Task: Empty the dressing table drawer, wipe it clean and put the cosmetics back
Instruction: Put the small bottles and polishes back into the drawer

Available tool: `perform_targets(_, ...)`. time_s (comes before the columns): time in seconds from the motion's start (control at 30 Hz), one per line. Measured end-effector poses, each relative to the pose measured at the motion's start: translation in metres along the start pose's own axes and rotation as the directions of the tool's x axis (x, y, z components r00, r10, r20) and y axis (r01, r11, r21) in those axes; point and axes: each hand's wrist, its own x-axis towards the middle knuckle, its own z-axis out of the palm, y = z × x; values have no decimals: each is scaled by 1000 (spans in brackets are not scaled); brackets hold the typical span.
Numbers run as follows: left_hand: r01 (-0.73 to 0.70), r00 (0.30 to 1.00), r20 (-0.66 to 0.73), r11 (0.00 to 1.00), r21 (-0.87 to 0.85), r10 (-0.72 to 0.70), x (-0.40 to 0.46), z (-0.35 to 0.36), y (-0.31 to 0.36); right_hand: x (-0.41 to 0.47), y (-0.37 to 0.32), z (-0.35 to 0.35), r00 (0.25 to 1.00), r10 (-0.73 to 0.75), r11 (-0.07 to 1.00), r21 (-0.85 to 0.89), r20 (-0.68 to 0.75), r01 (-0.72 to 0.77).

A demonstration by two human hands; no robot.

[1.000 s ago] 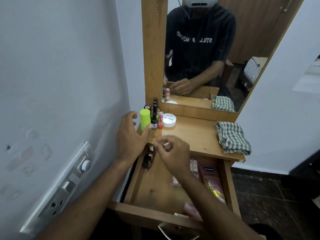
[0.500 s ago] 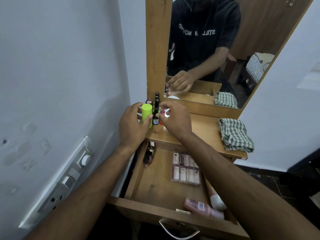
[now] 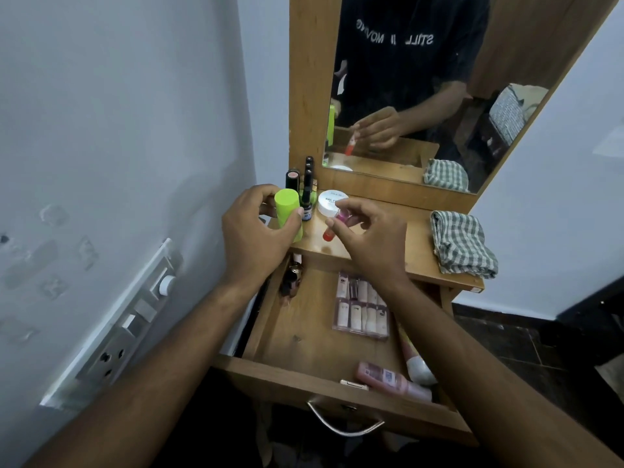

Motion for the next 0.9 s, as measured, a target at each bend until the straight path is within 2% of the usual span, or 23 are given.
perform_targets(0.13, -2, 999, 51, 1000, -20, 3, -27, -8, 15, -31, 5, -1, 999, 5, 996, 86, -37, -2)
perform_targets(0.27, -55, 980, 193, 998, 30, 48, -54, -14, 12, -56, 6, 1, 996, -35, 984, 171, -83, 49)
perform_targets(0.37, -104, 947, 312, 993, 61, 80, -67, -17, -1, -71, 14, 4, 996, -77, 982, 172, -40, 83)
perform_targets(0.5, -154, 898, 433, 975, 159, 71, -77, -18, -23, -80, 21, 5, 998, -62, 987, 148, -18, 64)
perform_targets(0.7, -168, 863, 505, 927, 337, -27, -76, -15, -39, -86, 25, 10, 994, -64, 995, 79, 92, 57)
perform_targets(0.9, -177, 847, 526, 896, 408, -72, -78, -12, -46, -88, 28, 10, 991, -12, 996, 92, 132, 0)
